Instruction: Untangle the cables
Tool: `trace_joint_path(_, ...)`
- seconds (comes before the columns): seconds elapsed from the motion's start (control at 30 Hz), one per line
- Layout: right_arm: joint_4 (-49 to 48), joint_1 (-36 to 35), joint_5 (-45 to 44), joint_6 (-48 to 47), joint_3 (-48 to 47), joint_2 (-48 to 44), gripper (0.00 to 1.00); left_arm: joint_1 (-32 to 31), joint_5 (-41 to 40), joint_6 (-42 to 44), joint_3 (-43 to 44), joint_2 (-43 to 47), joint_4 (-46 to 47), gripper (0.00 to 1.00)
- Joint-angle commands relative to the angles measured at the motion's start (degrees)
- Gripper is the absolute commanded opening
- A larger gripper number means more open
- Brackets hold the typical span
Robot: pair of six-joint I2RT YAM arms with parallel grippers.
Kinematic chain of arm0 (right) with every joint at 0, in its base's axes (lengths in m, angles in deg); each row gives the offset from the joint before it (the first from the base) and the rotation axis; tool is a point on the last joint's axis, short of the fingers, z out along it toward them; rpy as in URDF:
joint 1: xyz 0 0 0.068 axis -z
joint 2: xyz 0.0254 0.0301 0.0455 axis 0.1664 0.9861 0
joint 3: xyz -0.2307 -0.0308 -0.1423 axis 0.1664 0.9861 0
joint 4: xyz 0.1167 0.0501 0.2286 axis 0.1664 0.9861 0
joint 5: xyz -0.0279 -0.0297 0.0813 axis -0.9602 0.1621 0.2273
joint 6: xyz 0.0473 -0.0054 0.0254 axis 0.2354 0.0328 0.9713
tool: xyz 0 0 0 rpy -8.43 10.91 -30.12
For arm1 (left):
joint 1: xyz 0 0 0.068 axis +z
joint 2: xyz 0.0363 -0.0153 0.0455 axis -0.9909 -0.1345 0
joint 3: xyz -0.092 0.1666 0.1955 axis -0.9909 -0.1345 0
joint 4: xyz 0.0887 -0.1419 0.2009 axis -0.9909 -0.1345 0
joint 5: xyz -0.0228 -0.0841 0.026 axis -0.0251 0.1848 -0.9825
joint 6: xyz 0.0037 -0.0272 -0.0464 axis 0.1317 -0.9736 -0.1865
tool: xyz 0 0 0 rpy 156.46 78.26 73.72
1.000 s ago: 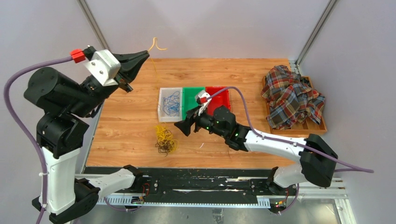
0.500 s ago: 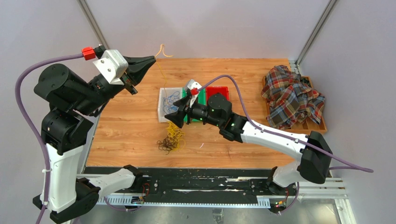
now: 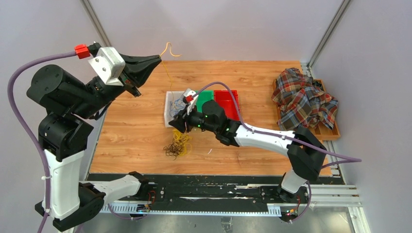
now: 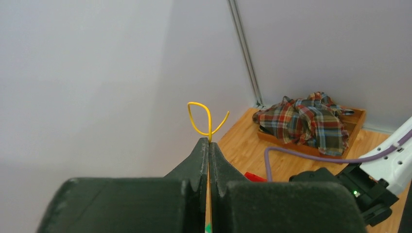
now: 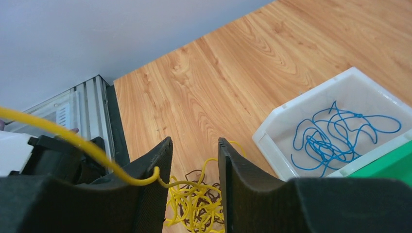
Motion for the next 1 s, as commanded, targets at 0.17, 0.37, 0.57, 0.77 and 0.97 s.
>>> trace_joint_path(0.17, -6.6, -0.6, -5.5, 3.7, 3.8, 7.0, 0.3, -0.3, 0.2, -1.6, 6.5, -1.3, 0.7, 0.01)
trace_joint_path(0.37, -10.1, -0.7, -10.2, 6.6, 10.9, 8.1, 0.25, -0.3, -4.4, 2.3, 11.7, -3.2, 1.1, 0.0)
trace_joint_path(0.57, -12.3, -1.5, -12.9, 9.2, 15.9, 9.9, 0.26, -0.3, -14.4, 8.1, 12.9, -3.5, 11.2, 0.01)
trace_joint_path(0.77, -13.3, -2.4, -13.6, 10.9, 18.5, 12.2, 0.29, -0.3, -20.5, 13.4, 14.7, -4.4, 24.4, 0.0)
trace_joint_path(0.97, -13.7, -3.0, -14.2, 12.2, 20.6, 12.6, 0.3, -0.3, -23.6, 17.0, 16.4, -5.5, 33.1, 0.0)
